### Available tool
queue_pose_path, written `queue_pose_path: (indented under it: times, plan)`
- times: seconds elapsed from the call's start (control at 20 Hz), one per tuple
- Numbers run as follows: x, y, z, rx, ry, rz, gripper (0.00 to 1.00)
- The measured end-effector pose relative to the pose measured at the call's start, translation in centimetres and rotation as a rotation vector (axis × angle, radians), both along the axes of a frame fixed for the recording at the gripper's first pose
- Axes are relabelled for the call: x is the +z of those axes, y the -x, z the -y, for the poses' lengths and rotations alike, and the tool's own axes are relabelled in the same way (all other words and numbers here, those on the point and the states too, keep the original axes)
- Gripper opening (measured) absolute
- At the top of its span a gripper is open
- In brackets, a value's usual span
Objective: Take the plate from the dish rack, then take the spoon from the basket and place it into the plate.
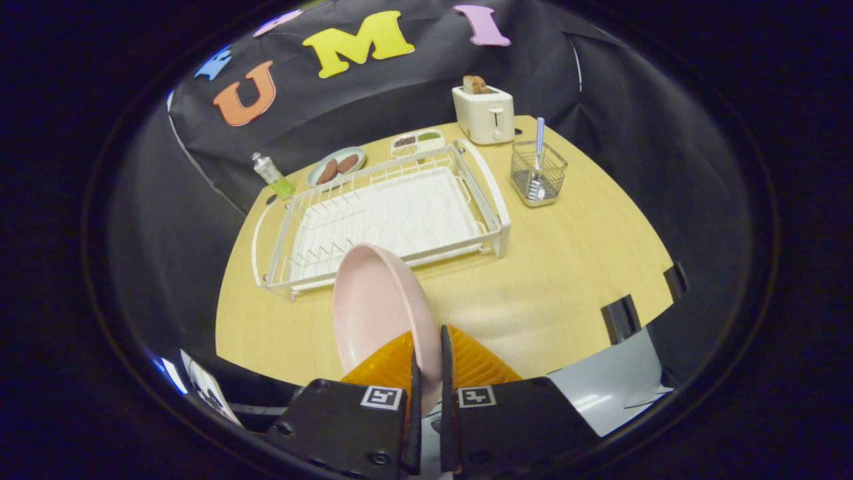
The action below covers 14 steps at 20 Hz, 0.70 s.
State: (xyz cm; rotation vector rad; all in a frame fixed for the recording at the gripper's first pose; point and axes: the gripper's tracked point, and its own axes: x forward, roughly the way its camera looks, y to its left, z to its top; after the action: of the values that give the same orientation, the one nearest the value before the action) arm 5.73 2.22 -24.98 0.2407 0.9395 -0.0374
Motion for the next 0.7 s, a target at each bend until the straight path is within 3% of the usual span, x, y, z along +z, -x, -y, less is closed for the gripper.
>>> queue_pose_path:
  times: [0.25, 0.4, 0.7]
  plan:
    - [-3.7, 0.0, 0.5, 0.039, -0.017, -0.027, 0.18]
    - [-5.2, -0.7, 1.9, 0.049, 0.055, -0.04, 0.25]
    - [-6.2, -2.1, 2.7, 0.093, 0.05, -0.043, 0.32]
